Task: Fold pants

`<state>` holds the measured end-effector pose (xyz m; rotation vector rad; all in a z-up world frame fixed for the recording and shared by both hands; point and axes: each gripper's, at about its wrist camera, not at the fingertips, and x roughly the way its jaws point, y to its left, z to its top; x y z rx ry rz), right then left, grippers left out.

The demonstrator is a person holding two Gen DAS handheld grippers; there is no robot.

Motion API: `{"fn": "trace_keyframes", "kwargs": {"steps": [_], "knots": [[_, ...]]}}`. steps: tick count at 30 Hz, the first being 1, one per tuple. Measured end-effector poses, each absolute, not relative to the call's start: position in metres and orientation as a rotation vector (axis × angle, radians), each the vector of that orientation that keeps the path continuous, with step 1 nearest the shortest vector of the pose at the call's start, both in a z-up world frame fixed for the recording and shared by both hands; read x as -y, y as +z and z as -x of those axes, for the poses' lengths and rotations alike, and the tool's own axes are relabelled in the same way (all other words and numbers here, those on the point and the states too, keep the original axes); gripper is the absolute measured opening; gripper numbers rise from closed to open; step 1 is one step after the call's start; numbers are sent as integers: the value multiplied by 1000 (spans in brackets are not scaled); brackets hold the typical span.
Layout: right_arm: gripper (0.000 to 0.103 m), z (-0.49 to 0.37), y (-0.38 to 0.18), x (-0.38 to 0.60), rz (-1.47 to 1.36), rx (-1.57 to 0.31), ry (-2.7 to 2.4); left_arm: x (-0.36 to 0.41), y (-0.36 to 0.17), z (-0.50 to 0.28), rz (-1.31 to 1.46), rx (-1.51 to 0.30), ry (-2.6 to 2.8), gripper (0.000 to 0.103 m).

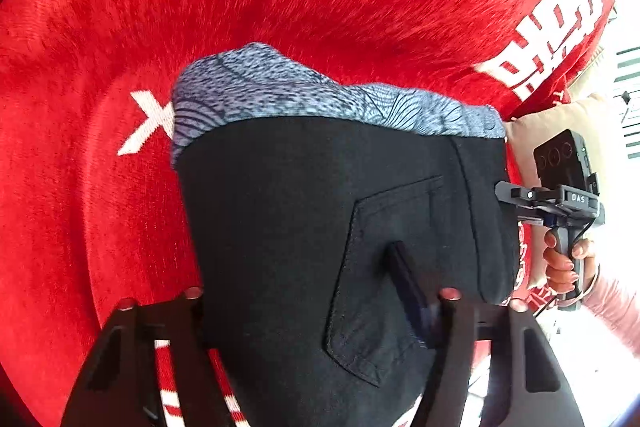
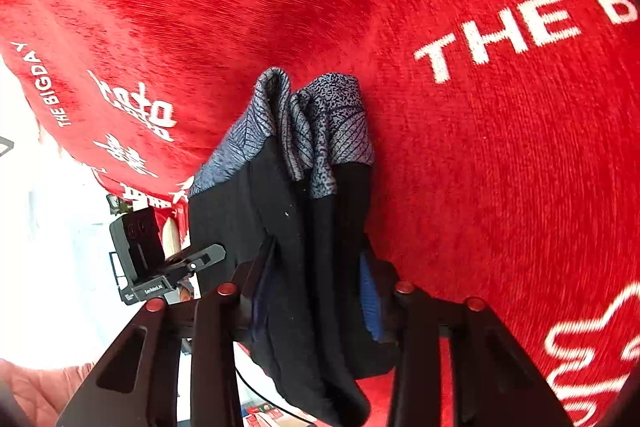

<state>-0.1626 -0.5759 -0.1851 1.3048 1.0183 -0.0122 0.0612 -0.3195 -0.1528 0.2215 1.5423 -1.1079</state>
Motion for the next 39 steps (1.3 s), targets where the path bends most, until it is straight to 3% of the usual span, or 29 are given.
{"fn": "trace_keyframes", "kwargs": {"steps": [16, 24, 26, 28, 33, 36, 39], "knots": [[38, 207, -126, 522, -1337, -999, 18, 276, -92, -19, -232, -1535, -1127, 59], [38, 244, -147, 489, -1357, -1036, -23, 240, -124, 10, -270, -1562, -1066, 60], [39, 246, -158, 482, -1312, -1072, -46, 232, -136, 12, -287, -1544, -1032, 70], [42, 248, -162, 480, -1271, -1067, -82, 228, -137, 12, -301, -1498, -988, 87], [47, 246, -156, 475, -1182, -1093, -148, 222, -133, 9, -314, -1477, -890, 93], [49, 241, -148, 471, -1123, -1125, -195, 218, -124, 13, -394, -1418, -822, 102], [51, 236, -138, 465, -1054, -1171, -260, 208, -120, 12, -412, -1419, -774, 102]]}}
